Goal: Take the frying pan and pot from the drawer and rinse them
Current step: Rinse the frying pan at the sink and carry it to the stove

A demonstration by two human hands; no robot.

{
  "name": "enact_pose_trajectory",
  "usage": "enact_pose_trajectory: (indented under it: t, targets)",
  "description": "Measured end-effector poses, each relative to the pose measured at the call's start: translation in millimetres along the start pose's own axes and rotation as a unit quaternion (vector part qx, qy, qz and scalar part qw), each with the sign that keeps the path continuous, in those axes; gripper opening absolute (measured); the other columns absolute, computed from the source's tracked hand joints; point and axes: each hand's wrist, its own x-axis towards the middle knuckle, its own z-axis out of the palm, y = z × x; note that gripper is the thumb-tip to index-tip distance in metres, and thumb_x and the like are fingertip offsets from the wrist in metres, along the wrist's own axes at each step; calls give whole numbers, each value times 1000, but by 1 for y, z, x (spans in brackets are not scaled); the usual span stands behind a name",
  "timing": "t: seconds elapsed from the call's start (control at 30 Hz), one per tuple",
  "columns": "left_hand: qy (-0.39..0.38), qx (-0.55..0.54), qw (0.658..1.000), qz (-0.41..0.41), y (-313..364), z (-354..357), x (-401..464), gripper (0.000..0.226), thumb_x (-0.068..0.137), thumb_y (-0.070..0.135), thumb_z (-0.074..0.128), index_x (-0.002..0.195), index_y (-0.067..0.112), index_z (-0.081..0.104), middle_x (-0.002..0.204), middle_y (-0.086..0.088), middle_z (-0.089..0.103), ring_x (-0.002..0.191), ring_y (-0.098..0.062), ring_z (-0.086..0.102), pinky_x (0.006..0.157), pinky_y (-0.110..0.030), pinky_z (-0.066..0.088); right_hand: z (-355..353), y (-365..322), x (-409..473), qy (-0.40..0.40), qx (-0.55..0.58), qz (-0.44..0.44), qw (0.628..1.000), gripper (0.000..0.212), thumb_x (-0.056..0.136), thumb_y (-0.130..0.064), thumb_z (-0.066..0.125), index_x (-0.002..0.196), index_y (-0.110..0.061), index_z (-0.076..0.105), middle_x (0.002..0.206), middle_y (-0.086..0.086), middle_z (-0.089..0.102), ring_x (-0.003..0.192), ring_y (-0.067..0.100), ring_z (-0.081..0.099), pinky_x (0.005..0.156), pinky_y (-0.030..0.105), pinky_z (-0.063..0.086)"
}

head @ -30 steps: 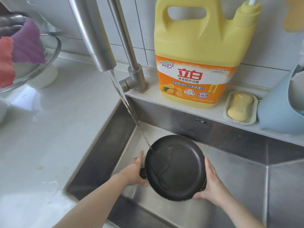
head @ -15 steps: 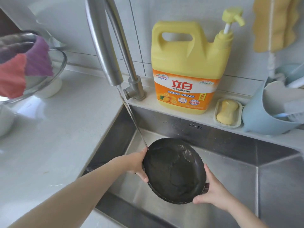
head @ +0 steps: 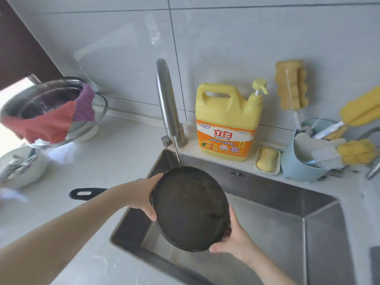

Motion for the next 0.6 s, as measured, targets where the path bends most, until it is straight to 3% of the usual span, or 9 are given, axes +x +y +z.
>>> enact_pose_trajectory:
  t: [0.1, 0.2, 0.27, 0.33, 0.4, 0.47, 0.53, 0.6]
  targets:
    - [87, -49, 995, 7, -4, 2, -25, 121, 54, 32, 84, 141, 57, 4, 118, 10, 64, 110, -17, 60, 97, -36, 48, -1, -33, 0, 24, -43, -28, 998, 150, 49, -18, 95, 145, -57, -12, 141, -18, 47, 114, 3, 61, 96, 29, 52]
    - [163, -143, 976, 28, -11, 14, -34, 127, 59, 27, 86, 139, 67, -4, 110, 21, 65, 101, -10, 64, 93, -33, 49, -17, -81, -4, 59, -156, -86, 982, 149, 51, -27, 94, 144, -57, -19, 156, -25, 16, 139, 1, 30, 103, 19, 34]
    - [175, -230, 955, 73, -11, 22, -32, 128, 61, 17, 87, 144, 62, 0, 112, 21, 67, 103, -3, 64, 93, -29, 49, -33, -114, -6, 60, -234, -119, 963, 149, 52, -31, 94, 144, -53, -21, 156, -28, -3, 144, -2, 11, 111, 19, 21]
    - [155, -287, 938, 116, -8, 29, -24, 127, 64, 9, 88, 149, 52, 4, 126, 18, 63, 116, -4, 60, 98, -29, 48, -50, -145, -9, 47, -301, -121, 945, 152, 48, -38, 95, 145, -48, -22, 155, -26, -11, 145, 0, 7, 116, 23, 16]
    - [104, -315, 934, 133, -8, 35, -13, 125, 67, 11, 89, 152, 46, 5, 137, 14, 57, 126, -9, 55, 107, -40, 44, -66, -171, -14, 34, -345, -90, 934, 155, 44, -45, 93, 150, -41, -20, 160, -18, 1, 146, 5, 15, 118, 28, 20]
    - [24, -316, 939, 133, -1, 32, -14, 118, 70, 19, 89, 152, 46, 8, 139, 12, 57, 131, -12, 51, 112, -46, 37, -78, -188, -21, 13, -346, -41, 937, 154, 43, -46, 93, 153, -34, -13, 157, -14, 24, 141, 6, 28, 117, 28, 25]
    - [-63, -297, 947, 105, 3, 19, -18, 101, 77, 17, 82, 148, 47, 17, 131, 12, 63, 128, -13, 55, 114, -43, 36, -82, -192, -31, -27, -303, -8, 953, 143, 41, -46, 94, 154, -38, 5, 147, -20, 40, 134, 4, 41, 115, 30, 31]
    - [-139, -278, 947, 74, 4, 1, -25, 87, 82, 9, 75, 146, 44, 28, 123, 8, 68, 120, -19, 61, 106, -41, 46, -79, -175, -37, -63, -234, -5, 970, 128, 40, -44, 96, 147, -42, 26, 138, -21, 53, 123, 1, 54, 109, 34, 41]
